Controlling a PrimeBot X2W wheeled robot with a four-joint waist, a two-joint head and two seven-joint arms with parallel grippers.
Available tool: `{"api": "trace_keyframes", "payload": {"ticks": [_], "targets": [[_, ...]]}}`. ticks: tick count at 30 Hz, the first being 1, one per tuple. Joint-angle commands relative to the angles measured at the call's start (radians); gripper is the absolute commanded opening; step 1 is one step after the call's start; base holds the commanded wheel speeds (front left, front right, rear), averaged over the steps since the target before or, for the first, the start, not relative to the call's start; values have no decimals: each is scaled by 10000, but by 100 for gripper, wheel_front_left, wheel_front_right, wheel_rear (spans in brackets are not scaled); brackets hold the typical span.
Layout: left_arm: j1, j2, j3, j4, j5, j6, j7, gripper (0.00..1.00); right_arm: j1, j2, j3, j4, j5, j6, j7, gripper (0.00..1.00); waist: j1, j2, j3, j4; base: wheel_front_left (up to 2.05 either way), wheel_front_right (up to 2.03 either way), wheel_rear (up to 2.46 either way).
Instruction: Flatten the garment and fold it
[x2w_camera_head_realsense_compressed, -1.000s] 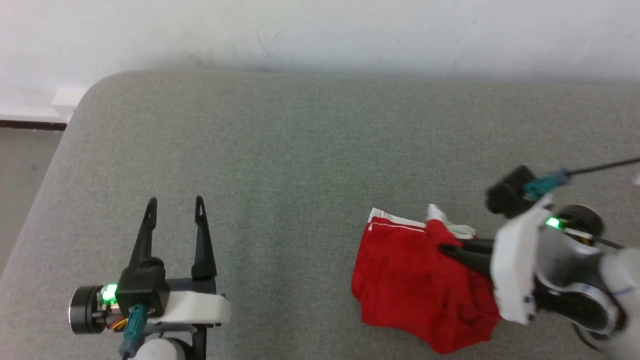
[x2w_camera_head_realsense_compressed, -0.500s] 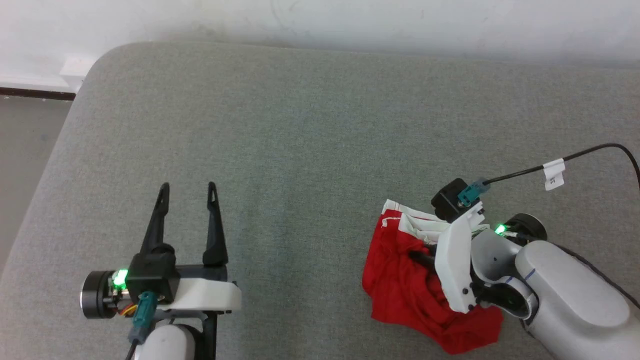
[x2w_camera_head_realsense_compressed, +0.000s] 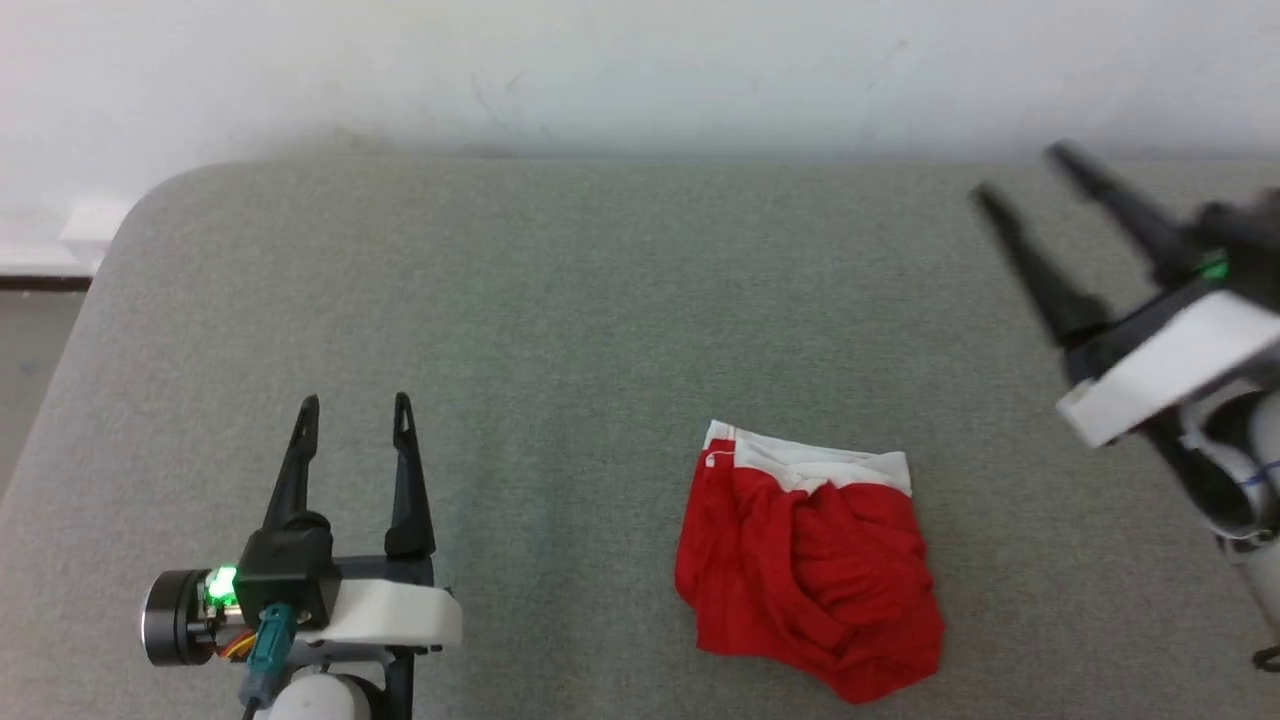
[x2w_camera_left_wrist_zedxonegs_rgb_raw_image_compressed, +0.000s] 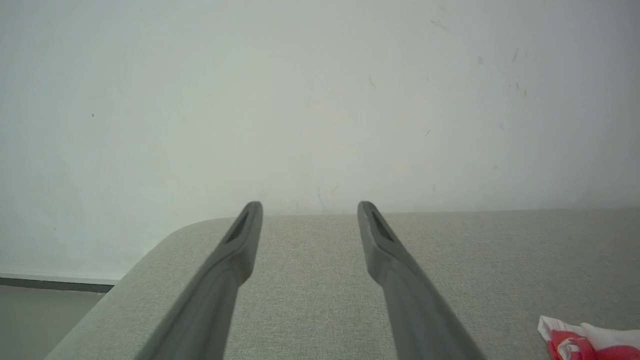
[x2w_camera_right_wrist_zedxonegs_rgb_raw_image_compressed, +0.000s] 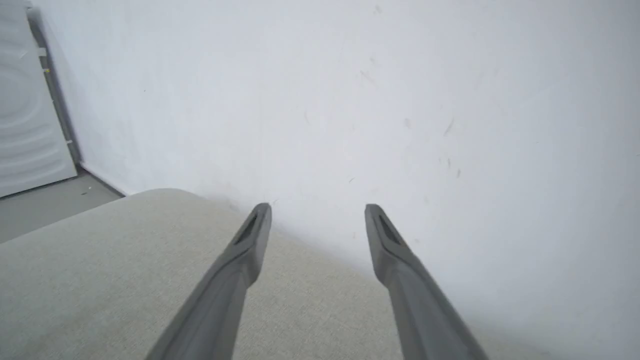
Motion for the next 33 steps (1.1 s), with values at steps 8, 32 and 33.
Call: {"api": "trace_keyframes", "payload": {"ticks": [8, 32, 33], "targets": [[311, 57, 173, -100, -3, -188, -47, 100, 2357, 1740, -3308, -136, -2463, -7, -2046, 100, 1, 0, -437, -299, 0, 0, 0], [675, -95, 382, -192, -3, -578, -47, 100, 4194, 2668, -3859, -1742, -3399, -7, -167, 100, 1, 0, -592, 124, 0, 0, 0], [647, -107, 360, -189, 1, -586, -47, 100, 3944, 2408, -3579, -1572, -3134, -7, 595, 100, 1, 0, -569, 161, 0, 0, 0]]}}
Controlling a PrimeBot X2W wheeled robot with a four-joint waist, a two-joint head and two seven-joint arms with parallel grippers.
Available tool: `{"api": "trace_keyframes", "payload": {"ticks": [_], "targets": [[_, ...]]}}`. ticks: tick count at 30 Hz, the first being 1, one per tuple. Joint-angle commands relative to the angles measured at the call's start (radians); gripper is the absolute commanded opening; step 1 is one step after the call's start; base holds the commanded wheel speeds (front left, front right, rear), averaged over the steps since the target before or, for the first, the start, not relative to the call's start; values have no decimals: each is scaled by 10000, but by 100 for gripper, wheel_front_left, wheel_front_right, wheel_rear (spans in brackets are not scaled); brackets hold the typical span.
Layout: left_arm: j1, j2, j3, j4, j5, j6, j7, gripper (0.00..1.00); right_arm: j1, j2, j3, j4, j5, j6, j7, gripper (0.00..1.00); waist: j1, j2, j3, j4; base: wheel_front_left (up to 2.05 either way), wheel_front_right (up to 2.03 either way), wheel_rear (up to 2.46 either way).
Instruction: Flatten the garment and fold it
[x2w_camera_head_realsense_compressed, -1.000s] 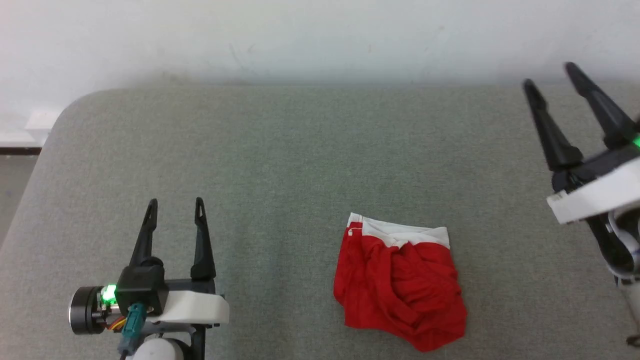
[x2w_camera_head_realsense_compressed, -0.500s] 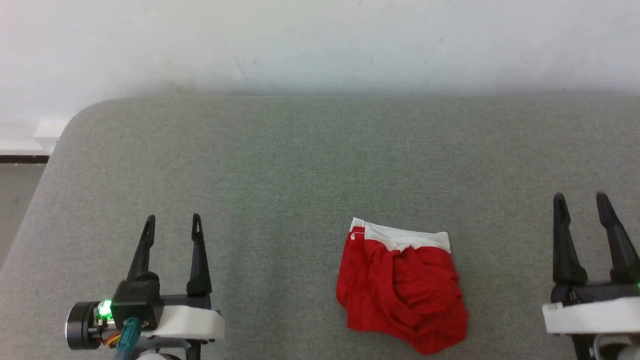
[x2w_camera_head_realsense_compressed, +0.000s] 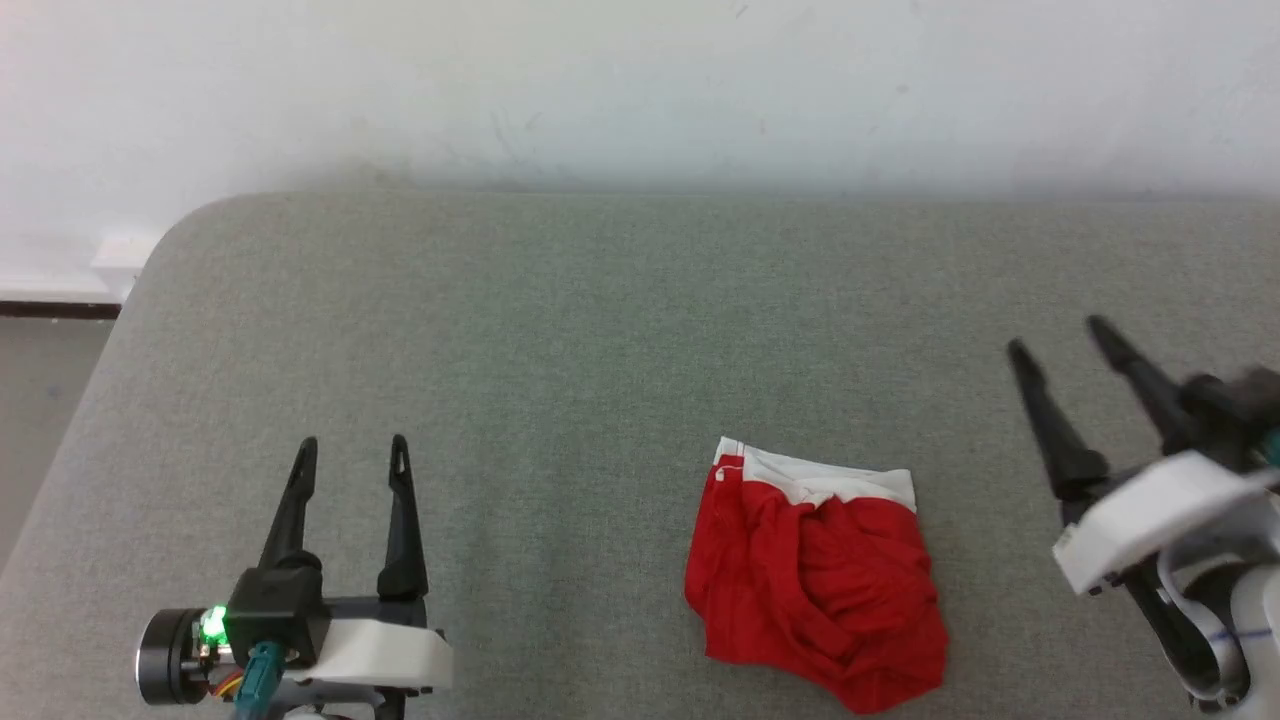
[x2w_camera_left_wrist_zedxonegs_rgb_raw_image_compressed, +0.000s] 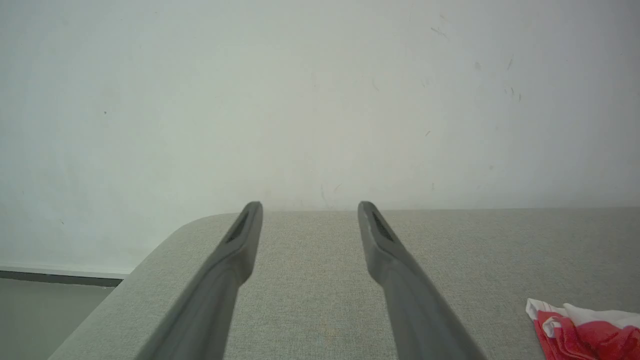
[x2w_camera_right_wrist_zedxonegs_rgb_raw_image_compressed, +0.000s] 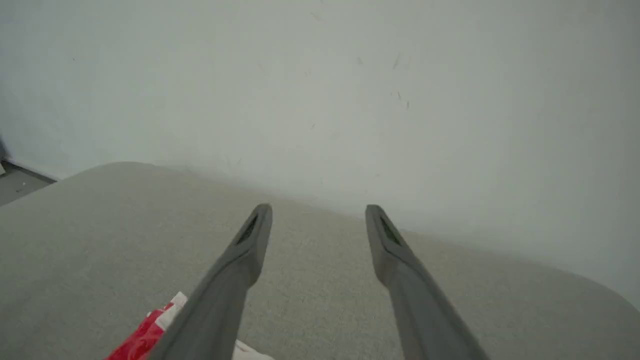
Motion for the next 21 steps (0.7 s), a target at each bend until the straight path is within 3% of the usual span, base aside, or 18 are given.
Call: {"api": "trace_keyframes", "payload": {"ticks": [1, 6, 10, 21], "targets": [[-92, -57, 2, -10, 26, -34, -47, 100, -296, -224, 342, 198, 441, -7, 819, 100, 0, 0, 48, 65, 0, 0, 0], [-180, -120, -82, -28, 11, -27, -47, 100, -1018, -1231, 1574, 817, 2381, -7, 4691, 100, 0, 0, 236, 267, 0, 0, 0], [-345, -175, -118, -40, -51, 41, -47, 100, -1080, -1729, 2241, 1162, 3508, -7, 6686, 100, 0, 0, 504, 551, 0, 0, 0], [-838, -265, -79, -45, -229, 99, -47, 100, -941, -1222, 3268, 2871, 3768, -7, 6987, 100, 0, 0, 1317, 1088, 0, 0, 0]]}}
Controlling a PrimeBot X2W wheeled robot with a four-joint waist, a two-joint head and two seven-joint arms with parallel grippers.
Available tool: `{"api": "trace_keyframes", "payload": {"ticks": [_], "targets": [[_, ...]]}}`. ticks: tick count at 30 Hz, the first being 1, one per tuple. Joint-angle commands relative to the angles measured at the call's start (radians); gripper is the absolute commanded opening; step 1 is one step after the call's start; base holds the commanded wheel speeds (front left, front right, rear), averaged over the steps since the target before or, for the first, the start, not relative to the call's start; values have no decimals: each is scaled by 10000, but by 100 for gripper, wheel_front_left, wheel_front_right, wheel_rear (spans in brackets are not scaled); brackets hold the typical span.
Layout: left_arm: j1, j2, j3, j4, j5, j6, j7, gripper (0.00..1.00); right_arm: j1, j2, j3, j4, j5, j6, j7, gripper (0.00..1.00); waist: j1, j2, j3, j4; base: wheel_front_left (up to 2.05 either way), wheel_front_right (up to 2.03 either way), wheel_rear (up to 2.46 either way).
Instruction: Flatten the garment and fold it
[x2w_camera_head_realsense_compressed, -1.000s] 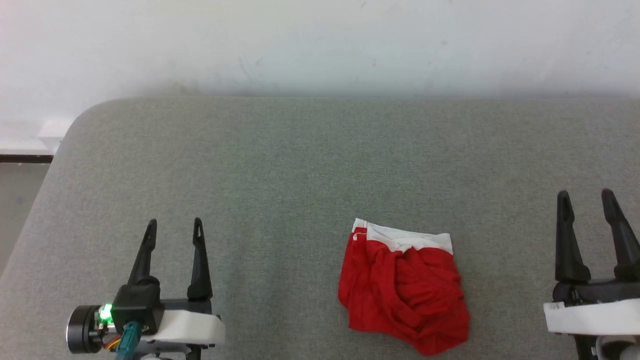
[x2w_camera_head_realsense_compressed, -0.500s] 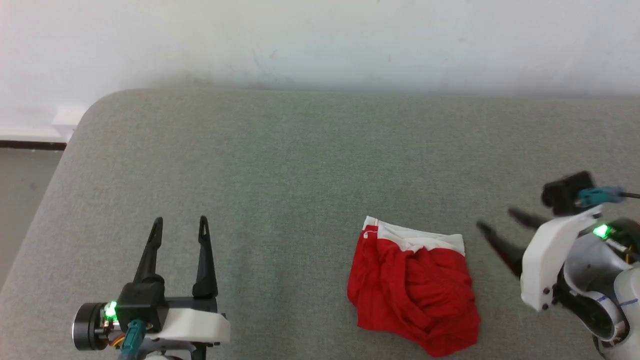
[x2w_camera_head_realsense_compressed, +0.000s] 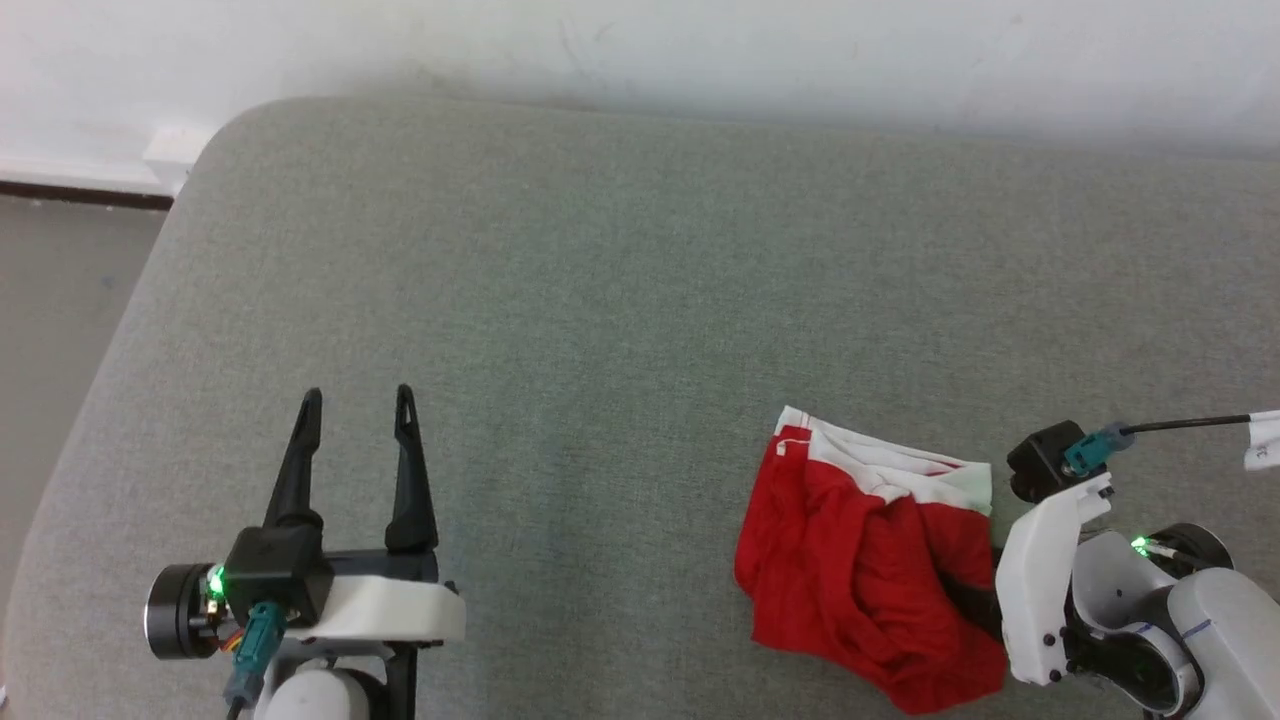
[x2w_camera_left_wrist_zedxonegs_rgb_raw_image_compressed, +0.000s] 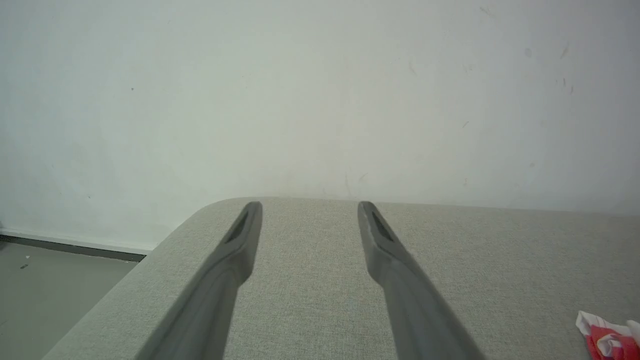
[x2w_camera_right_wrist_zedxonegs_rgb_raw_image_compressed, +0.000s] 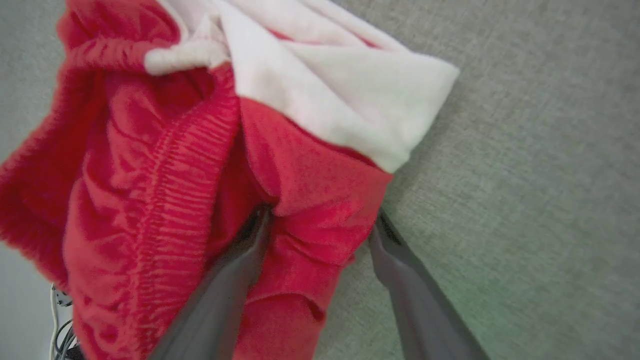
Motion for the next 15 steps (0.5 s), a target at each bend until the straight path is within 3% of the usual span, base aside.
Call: {"api": "trace_keyframes", "payload": {"ticks": [1, 5, 6, 7, 15], "targets": [[-179, -48, -2, 8, -36, 23, -47, 100, 114, 131, 305, 371, 68, -7, -47, 100, 0, 0, 198, 173, 0, 0, 0], [-200, -58, 42, 27, -23, 49, -47, 100, 178, 213, 789, 718, 183, -7, -550, 99, 0, 0, 193, 75, 0, 0, 0], [-196, -59, 63, 36, -15, 49, -47, 100, 152, 227, 889, 725, 244, -7, -759, 31, 0, 0, 172, 23, 0, 0, 0], [-193, -61, 73, 48, -4, 43, -47, 100, 113, 219, 983, 708, 317, -7, -969, 0, 0, 0, 142, -33, 0, 0, 0], [30, -66, 234, 2, 90, 35, -47, 100, -556, -481, 1618, -201, 750, -7, -2192, 0, 0, 0, -175, -854, 0, 0, 0]]}}
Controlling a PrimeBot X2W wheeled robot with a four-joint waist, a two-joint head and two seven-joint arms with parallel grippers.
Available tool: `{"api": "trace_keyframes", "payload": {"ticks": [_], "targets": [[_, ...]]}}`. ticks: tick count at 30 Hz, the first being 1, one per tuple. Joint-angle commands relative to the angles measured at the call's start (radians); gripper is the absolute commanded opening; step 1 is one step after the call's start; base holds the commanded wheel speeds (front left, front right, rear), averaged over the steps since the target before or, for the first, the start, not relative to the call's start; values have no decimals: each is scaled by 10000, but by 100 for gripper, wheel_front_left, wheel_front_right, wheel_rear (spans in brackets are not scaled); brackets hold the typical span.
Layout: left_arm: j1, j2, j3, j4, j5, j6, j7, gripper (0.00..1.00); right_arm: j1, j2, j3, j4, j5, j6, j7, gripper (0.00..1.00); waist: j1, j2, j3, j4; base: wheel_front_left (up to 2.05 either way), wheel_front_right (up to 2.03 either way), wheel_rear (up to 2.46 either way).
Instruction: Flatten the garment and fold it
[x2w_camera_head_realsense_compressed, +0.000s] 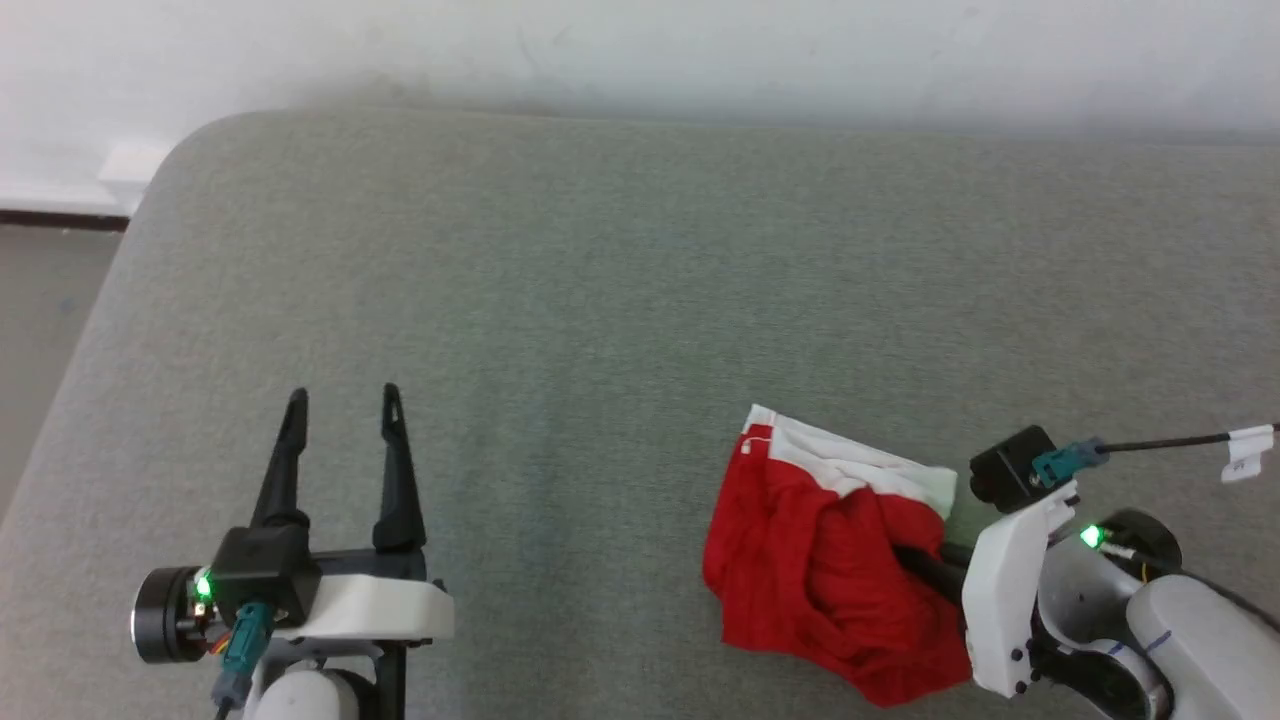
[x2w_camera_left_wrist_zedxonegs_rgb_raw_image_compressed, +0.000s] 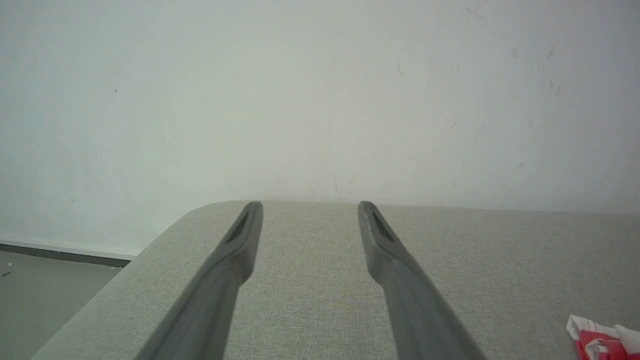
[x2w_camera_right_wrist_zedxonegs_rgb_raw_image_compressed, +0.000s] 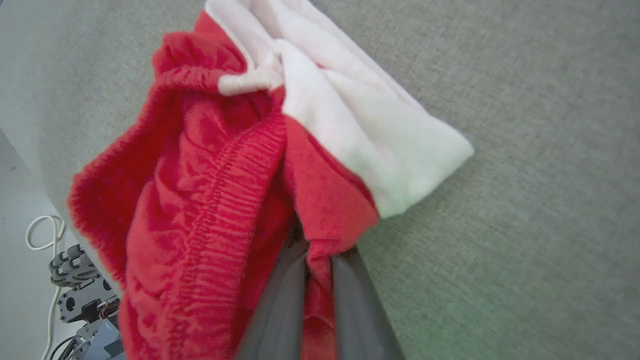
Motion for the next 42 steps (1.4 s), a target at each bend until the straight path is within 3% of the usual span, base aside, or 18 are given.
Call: {"api": "trace_keyframes", "payload": {"ticks": [1, 6, 12, 21, 32, 41, 42], "targets": [[126, -45, 130, -57, 63, 24, -47, 100, -273, -255, 154, -383, 39, 4, -202, 0, -2, 0, -163, -583, 0, 0, 0], [209, -45, 323, -188, 96, 17, -47, 100, -630, -1035, 332, -1420, -140, 4, -351, 0, -2, 0, 56, -1445, 0, 0, 0], [-66, 72, 464, -580, 302, -42, -47, 100, -1272, -2292, 170, -2251, -530, 4, -317, 0, -2, 0, 1096, -2862, 0, 0, 0], [-983, 684, 516, -1201, 555, -101, -47, 100, -2446, -3722, -825, -519, -2073, 4, -1129, 0, -2, 0, 2972, -3711, 0, 0, 0], [-1777, 1156, 284, -1916, 628, -45, -47, 100, -4156, -4005, -2592, 3234, -3542, 4, -2069, 0, -2, 0, 4290, -3406, 0, 0, 0], [-1911, 1235, 121, -2199, 552, 191, -47, 100, -5072, -3577, -3597, 4716, -4799, 4, -2609, 0, -2, 0, 4431, -3298, 0, 0, 0], [-1906, 1229, 118, -2195, 536, 227, -47, 100, -5132, -3476, -3754, 4857, -4842, 4, -2688, 21, -2, 0, 4353, -3304, 0, 0, 0]]}}
